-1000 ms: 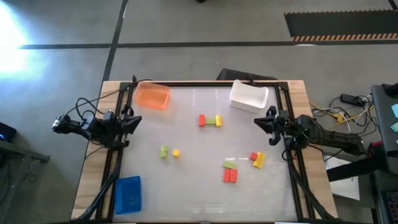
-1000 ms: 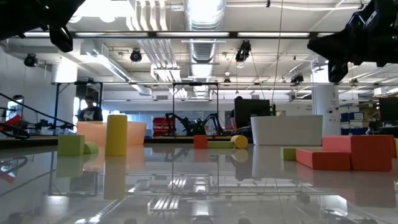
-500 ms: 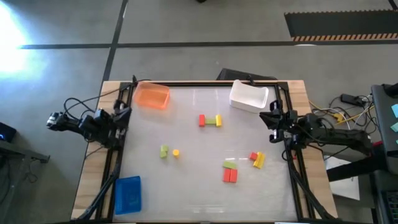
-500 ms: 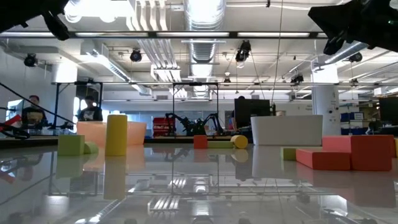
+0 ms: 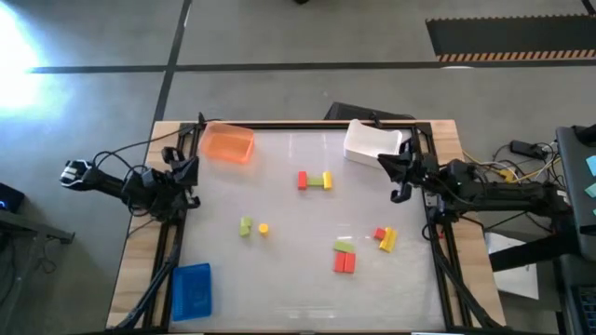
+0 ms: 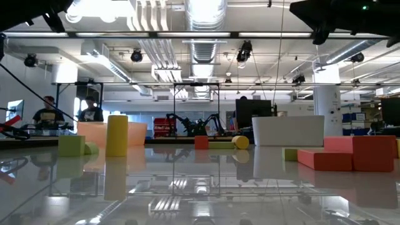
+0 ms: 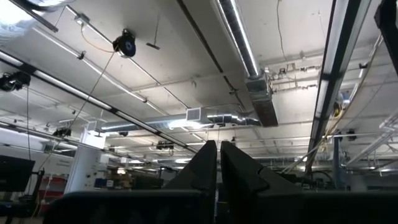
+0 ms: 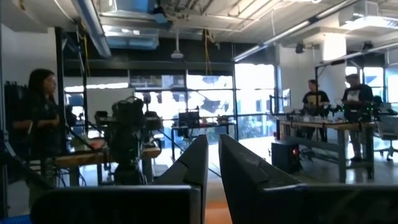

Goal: Sort & place blocks by color
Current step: Put the top green rectangular block into the orange bin

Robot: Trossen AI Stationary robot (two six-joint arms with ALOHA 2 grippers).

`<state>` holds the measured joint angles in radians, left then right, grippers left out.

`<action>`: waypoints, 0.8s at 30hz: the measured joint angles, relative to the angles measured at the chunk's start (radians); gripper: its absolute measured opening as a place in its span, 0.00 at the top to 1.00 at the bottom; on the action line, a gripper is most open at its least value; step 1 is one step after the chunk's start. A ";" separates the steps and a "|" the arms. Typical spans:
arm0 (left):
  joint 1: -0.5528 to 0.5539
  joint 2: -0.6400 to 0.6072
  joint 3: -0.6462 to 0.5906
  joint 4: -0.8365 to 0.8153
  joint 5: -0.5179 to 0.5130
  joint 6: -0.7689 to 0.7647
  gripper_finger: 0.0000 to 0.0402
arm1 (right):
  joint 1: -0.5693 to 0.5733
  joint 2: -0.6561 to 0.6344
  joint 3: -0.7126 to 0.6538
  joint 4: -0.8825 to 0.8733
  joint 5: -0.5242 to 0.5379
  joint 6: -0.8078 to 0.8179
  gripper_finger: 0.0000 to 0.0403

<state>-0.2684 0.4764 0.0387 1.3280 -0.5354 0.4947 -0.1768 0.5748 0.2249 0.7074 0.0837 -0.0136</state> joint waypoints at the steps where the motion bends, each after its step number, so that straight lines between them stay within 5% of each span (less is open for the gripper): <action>1: 0.000 0.001 0.000 0.006 0.000 0.002 0.98 | 0.000 0.016 0.013 0.001 0.000 -0.001 0.93; 24: 0.000 0.018 -0.005 0.024 0.000 -0.017 0.98 | -0.009 0.448 0.372 -0.197 0.050 -0.074 0.93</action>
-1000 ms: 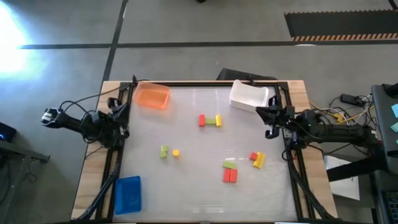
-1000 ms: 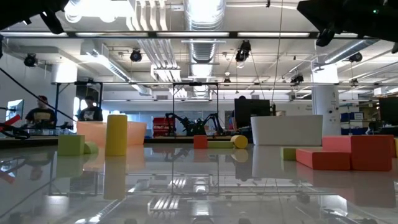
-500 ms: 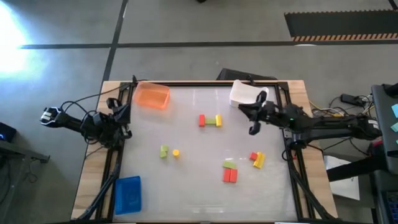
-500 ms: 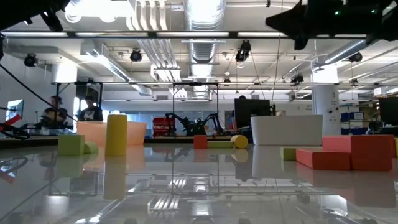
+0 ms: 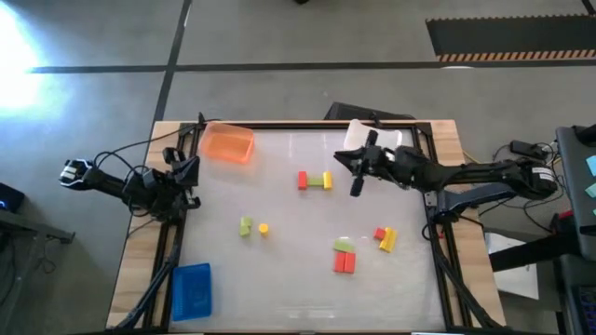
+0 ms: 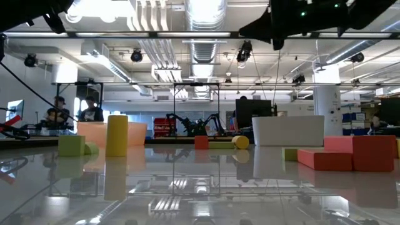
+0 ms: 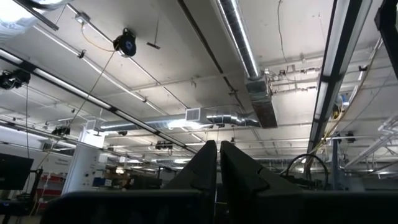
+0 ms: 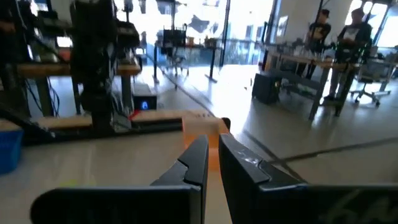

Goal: Sort & place blocks by color
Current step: Put the top green rectangular block into the orange bin

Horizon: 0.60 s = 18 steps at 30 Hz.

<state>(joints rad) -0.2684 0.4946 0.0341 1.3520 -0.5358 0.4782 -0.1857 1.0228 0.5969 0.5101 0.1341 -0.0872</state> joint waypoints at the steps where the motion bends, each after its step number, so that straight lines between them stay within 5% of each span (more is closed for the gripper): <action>1: 0.000 0.000 0.000 0.002 0.000 0.000 0.98 | -0.006 0.016 0.021 -0.032 -0.001 0.000 0.93; 18: 0.000 -0.013 0.000 0.001 0.000 0.009 0.98 | -0.067 0.310 0.399 -0.732 -0.014 -0.134 0.92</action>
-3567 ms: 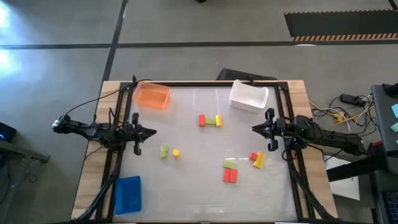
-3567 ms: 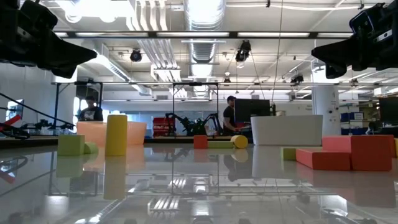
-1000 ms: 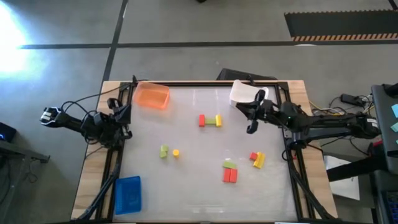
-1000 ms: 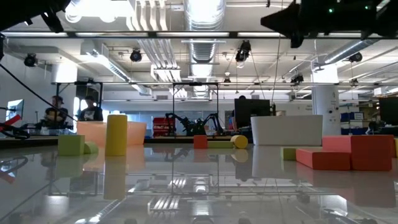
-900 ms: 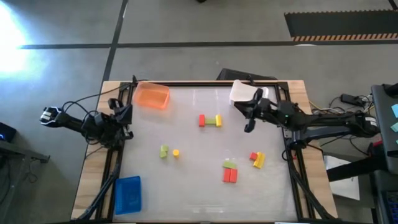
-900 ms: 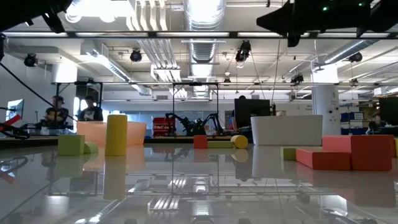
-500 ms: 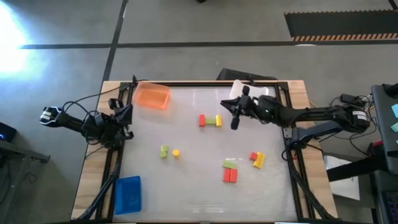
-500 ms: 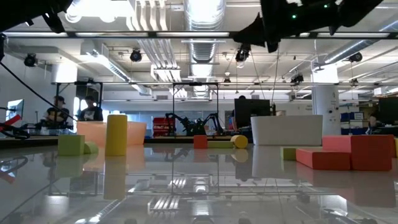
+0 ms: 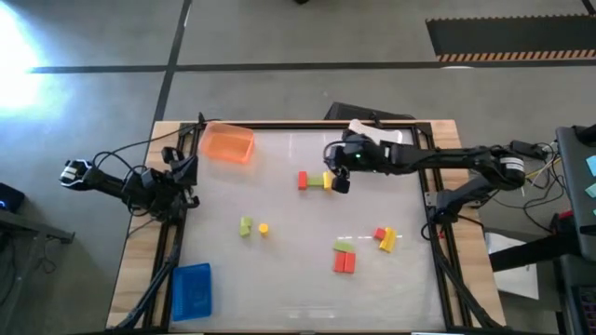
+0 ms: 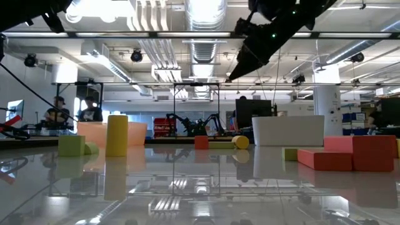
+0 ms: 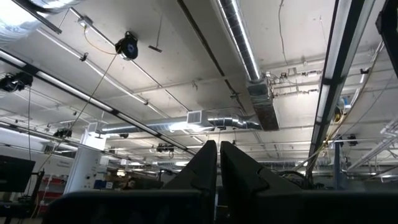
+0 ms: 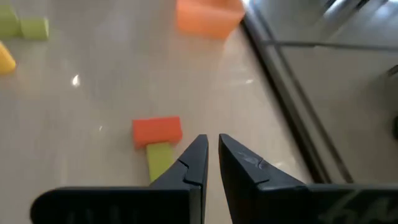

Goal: Sort & place blocks by color
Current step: Put the top green rectangular block into the orange bin

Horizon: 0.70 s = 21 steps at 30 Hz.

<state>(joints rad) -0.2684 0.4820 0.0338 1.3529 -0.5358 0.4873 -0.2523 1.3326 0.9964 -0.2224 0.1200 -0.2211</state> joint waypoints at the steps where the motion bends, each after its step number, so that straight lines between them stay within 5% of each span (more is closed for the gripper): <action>1: 0.000 0.000 0.000 0.000 0.000 0.000 0.98 | 0.000 0.019 0.017 -0.019 -0.014 0.000 0.91; 21: 0.000 0.002 0.000 -0.008 0.000 -0.005 0.98 | 0.001 0.389 0.233 -0.191 -0.056 -0.025 0.38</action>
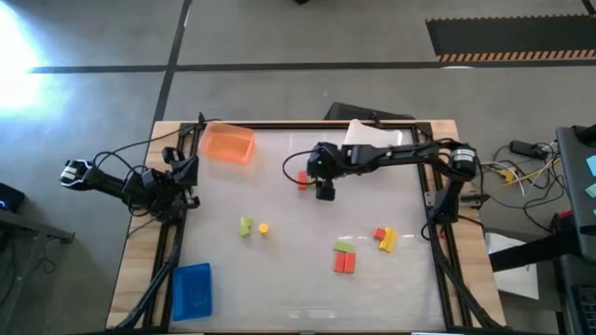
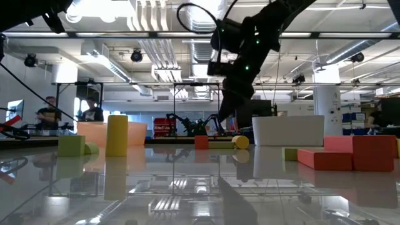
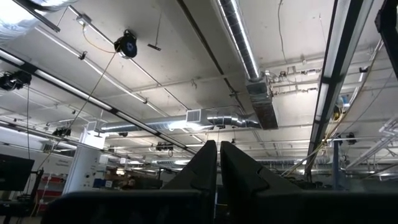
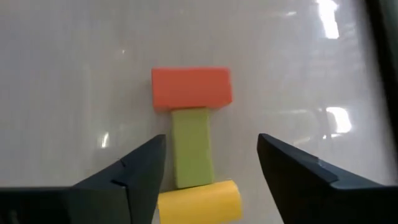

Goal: Sort & place blocks by color
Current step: Put the top green rectangular block into the orange bin

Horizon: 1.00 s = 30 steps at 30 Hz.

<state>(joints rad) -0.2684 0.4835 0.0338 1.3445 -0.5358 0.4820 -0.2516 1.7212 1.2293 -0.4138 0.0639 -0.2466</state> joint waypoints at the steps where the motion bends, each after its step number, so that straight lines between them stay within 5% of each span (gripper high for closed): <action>1: 0.000 0.000 0.000 0.000 0.000 0.000 0.98 | 0.000 0.011 0.000 0.000 -0.013 0.000 0.38; 19: 0.000 -0.001 0.000 0.002 0.000 0.000 0.98 | -0.009 0.144 0.005 0.044 -0.020 0.011 0.46; 30: 0.000 -0.001 0.000 0.002 0.000 0.000 0.98 | -0.011 0.145 0.005 0.045 -0.021 0.027 0.66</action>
<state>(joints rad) -0.2685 0.4828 0.0334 1.3466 -0.5362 0.4824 -0.2623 1.8658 1.2343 -0.3687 0.0425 -0.2197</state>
